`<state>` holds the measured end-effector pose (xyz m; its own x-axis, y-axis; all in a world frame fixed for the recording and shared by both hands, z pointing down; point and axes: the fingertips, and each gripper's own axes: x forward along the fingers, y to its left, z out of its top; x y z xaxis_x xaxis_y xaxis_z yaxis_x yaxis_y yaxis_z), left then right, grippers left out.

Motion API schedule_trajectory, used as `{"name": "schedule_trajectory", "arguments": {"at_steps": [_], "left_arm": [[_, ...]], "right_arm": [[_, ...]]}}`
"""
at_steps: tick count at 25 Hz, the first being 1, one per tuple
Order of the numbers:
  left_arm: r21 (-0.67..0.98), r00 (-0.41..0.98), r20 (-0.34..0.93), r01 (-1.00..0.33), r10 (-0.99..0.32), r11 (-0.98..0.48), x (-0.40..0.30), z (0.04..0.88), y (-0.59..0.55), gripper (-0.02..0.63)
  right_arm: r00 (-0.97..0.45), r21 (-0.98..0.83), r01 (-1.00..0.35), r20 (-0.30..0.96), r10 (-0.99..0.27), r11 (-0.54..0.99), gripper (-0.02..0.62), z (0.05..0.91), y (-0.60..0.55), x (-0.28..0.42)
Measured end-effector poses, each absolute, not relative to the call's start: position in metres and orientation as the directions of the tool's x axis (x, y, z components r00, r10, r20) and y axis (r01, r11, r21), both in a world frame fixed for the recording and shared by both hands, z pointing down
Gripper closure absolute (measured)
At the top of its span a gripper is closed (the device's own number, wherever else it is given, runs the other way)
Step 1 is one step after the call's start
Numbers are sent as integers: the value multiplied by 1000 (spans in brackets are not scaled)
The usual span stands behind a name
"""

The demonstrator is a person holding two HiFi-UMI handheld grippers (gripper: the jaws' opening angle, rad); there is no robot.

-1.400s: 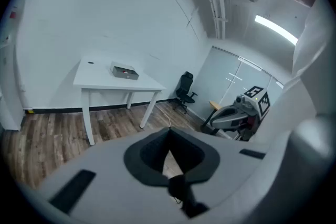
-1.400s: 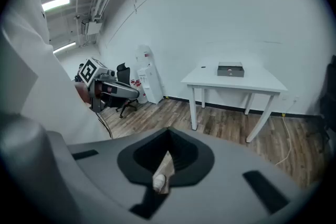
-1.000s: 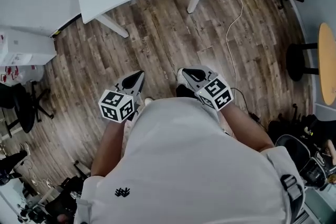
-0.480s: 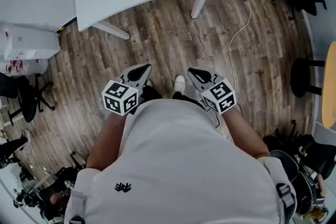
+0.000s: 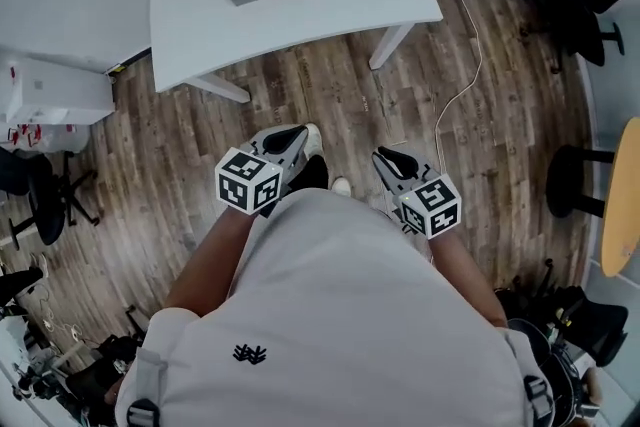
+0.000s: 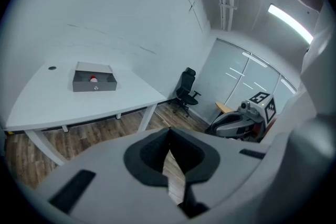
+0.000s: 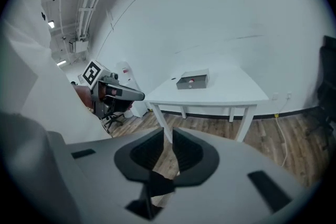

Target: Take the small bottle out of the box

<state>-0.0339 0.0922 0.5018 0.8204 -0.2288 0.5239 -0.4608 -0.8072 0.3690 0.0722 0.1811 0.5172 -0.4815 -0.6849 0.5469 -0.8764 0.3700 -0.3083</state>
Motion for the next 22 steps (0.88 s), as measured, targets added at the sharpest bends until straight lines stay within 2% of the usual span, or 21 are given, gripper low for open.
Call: {"name": "schedule_trajectory", "arguments": {"at_steps": [6, 17, 19, 22], "left_arm": [[352, 840, 483, -445, -248, -823, -1, 497, 5, 598], [342, 809, 491, -519, -323, -783, -18, 498, -112, 597], [330, 789, 505, -552, -350, -766, -22, 501, -131, 551], [291, 748, 534, -601, -395, -745, -23, 506, -164, 546]], "right_arm": [[-407, -262, -913, 574, -710, 311, 541, 507, 123, 111], [-440, -249, -897, 599, -669, 366, 543, 495, 32, 96], [-452, -237, -888, 604, -656, 394, 543, 494, 18, 96], [-470, -239, -877, 606, -641, 416, 543, 495, -9, 103]]}}
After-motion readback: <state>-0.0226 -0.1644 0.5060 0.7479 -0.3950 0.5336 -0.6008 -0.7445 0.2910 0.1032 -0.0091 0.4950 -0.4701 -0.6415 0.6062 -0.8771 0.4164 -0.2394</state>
